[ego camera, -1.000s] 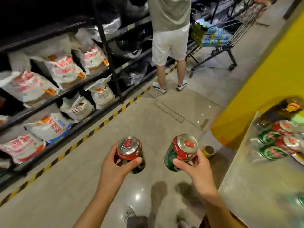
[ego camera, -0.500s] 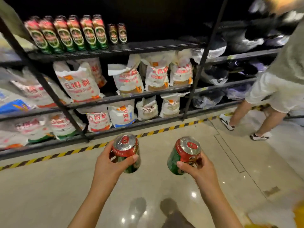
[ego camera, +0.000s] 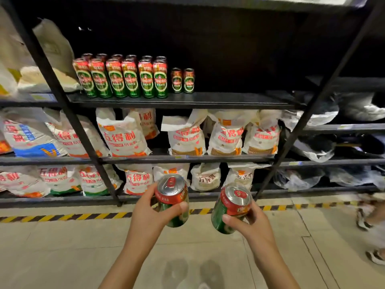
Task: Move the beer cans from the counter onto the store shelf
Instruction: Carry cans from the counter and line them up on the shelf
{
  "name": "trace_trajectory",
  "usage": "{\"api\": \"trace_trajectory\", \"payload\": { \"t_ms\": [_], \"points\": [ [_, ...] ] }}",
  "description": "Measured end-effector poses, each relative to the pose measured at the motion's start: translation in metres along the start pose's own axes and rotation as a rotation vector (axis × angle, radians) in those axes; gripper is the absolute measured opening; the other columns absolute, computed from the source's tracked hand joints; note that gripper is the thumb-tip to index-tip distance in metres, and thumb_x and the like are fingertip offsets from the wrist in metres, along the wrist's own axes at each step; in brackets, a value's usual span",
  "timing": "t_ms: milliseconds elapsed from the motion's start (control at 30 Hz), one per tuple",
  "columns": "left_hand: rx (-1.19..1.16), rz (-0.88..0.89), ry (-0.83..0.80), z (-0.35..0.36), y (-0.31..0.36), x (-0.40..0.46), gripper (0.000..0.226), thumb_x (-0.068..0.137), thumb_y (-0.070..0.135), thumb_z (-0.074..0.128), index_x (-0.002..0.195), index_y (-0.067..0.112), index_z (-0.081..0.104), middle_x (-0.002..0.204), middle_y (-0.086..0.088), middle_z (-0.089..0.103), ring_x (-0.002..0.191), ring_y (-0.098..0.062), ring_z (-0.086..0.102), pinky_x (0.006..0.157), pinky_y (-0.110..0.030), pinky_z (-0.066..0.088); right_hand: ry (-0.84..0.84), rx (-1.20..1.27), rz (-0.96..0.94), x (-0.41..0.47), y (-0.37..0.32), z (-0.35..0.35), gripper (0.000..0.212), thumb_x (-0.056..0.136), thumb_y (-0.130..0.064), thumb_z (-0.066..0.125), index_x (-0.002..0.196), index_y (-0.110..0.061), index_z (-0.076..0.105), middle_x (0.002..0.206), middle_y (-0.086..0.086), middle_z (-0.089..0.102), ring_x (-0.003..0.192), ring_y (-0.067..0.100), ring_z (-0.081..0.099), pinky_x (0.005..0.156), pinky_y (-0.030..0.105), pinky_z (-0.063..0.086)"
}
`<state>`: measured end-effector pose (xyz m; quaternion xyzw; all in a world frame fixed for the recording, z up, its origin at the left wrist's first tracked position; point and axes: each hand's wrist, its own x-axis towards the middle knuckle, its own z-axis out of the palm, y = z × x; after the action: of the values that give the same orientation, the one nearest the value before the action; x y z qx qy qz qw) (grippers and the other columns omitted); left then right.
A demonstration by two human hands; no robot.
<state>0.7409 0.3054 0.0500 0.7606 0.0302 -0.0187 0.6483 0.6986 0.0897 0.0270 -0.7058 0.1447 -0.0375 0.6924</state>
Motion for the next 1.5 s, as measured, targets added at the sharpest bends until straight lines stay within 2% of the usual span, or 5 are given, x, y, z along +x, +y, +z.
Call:
{"api": "trace_trajectory", "payload": {
  "t_ms": [300,467,767,1200,1500],
  "points": [
    [-0.009,-0.008,0.116,0.026,0.018,0.103,0.058,0.049,0.037,0.086,0.096,0.047,0.054,0.102,0.021,0.06,0.096,0.002,0.054,0.078,-0.021,0.045,-0.092,-0.058,-0.027,0.135,-0.03,-0.001,0.064,0.057,-0.02,0.089,0.112,-0.03,0.058,0.105,-0.01,0.066,0.096,0.001,0.059,0.065,0.01,0.045],
    [0.001,-0.035,0.189,0.015,0.018,0.168,0.055,0.064,0.018,0.083,0.101,0.044,0.052,0.102,0.02,0.058,0.095,0.001,0.053,0.085,-0.028,0.042,-0.13,-0.076,0.007,0.204,-0.041,0.022,0.057,0.065,-0.008,0.083,0.112,-0.028,0.057,0.103,-0.012,0.063,0.089,-0.006,0.057,0.059,0.005,0.045],
    [-0.039,-0.016,0.134,-0.005,0.033,0.313,0.056,0.067,0.014,0.081,0.108,0.038,0.051,0.099,0.017,0.06,0.09,0.004,0.054,0.068,-0.013,0.04,-0.106,-0.069,0.011,0.33,-0.064,0.081,0.061,0.063,-0.009,0.084,0.115,-0.029,0.058,0.111,-0.008,0.066,0.1,0.003,0.06,0.077,0.016,0.047],
    [0.012,0.034,0.004,0.013,0.058,0.464,0.058,0.061,0.02,0.085,0.109,0.039,0.058,0.103,0.014,0.068,0.097,0.0,0.061,0.083,-0.02,0.048,-0.054,-0.076,-0.03,0.46,-0.092,0.116,0.066,0.061,-0.008,0.085,0.119,-0.022,0.058,0.107,-0.004,0.068,0.095,0.006,0.064,0.072,0.015,0.05],
    [-0.029,-0.007,0.093,0.042,0.062,0.519,0.052,0.062,0.016,0.084,0.096,0.043,0.055,0.099,0.018,0.064,0.094,0.003,0.057,0.072,-0.012,0.042,-0.113,-0.092,-0.089,0.536,-0.109,0.124,0.06,0.065,-0.003,0.081,0.118,-0.021,0.058,0.107,-0.004,0.068,0.096,0.004,0.063,0.068,0.01,0.05]
  ]
}}
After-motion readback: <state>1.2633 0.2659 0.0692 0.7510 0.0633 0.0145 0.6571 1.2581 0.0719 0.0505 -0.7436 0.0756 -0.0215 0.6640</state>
